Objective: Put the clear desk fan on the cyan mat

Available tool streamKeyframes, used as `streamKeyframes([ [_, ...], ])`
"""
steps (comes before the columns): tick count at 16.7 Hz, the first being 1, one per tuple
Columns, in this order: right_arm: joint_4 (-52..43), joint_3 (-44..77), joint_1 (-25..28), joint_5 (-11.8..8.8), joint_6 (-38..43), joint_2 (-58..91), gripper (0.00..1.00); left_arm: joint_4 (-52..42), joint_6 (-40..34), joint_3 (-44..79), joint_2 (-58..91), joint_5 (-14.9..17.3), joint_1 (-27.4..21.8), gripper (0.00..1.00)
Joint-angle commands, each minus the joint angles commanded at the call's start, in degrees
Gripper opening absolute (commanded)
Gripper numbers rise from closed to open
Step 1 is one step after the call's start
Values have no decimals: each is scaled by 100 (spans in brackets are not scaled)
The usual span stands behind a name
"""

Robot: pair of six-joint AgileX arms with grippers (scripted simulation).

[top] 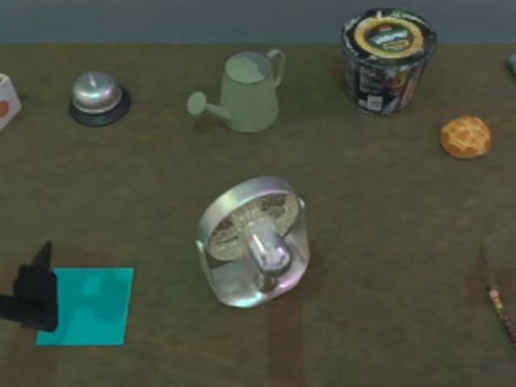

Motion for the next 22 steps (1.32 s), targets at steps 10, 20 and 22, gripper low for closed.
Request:
streamKeyframes([
  [10, 0, 0, 0, 0, 0, 0, 100, -3457, 1039, 5535, 4857, 198, -1631, 100],
  [20, 0, 0, 0, 0, 0, 0, 100, -5996, 1733, 9991, 9575, 39, -2822, 100],
  [22, 0, 0, 0, 0, 0, 0, 100, -6351, 1834, 10319, 10108, -16, -2952, 100],
])
